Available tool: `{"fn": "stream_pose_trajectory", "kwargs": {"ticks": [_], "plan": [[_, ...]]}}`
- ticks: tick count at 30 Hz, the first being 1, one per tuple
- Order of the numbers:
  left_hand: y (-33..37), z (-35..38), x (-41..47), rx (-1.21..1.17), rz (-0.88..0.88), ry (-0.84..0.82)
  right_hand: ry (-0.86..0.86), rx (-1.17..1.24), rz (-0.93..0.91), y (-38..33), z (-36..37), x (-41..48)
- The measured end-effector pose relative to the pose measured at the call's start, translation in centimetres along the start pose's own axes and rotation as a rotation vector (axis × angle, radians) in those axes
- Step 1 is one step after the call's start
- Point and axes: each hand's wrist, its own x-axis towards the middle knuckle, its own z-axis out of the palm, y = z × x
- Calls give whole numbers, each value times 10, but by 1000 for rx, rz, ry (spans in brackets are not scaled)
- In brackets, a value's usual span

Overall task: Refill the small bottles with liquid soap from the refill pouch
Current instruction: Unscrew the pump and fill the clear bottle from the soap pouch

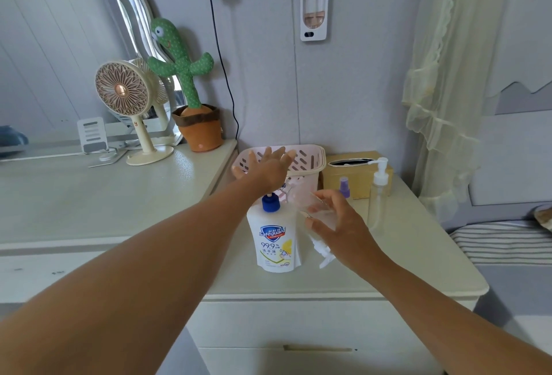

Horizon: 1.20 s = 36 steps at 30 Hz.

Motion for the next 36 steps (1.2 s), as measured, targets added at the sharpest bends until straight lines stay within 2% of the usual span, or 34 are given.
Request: {"fn": "stream_pose_trajectory", "kwargs": {"ticks": [13,29,36], "plan": [[-9,9,3,-182,-26,5,0,-29,-11,3,-7,2],[-1,10,-4,-33,18,-6,15,5,-12,5,-5,0],[-1,0,-1,-90,27,-9,50,41,-34,2,-5,4]]}}
